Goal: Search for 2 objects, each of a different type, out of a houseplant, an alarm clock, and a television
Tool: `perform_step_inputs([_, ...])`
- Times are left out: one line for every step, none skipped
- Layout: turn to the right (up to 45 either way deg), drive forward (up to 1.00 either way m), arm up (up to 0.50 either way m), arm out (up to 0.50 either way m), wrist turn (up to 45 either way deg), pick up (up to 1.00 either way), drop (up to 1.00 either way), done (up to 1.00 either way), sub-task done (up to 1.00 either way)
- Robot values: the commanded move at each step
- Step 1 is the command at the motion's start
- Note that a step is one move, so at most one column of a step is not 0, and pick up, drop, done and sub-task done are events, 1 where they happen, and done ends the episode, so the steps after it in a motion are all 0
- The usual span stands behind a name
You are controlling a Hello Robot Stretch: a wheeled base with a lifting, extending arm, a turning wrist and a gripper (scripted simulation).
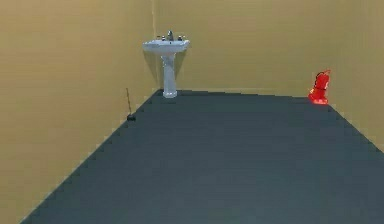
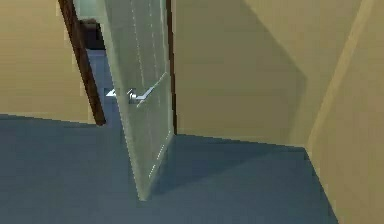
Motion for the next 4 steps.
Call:
perform_step_inputs([33.0,0.0,0.0,0.0,0.0,0.0,0.0,0.0,0.0])
perform_step_inputs([0.0,0.75,0.0,0.0,0.0,0.0,0.0,0.0,0.0])
perform_step_inputs([21.0,0.0,0.0,0.0,0.0,0.0,0.0,0.0,0.0])
perform_step_inputs([0.0,0.6,0.0,0.0,0.0,0.0,0.0,0.0,0.0])
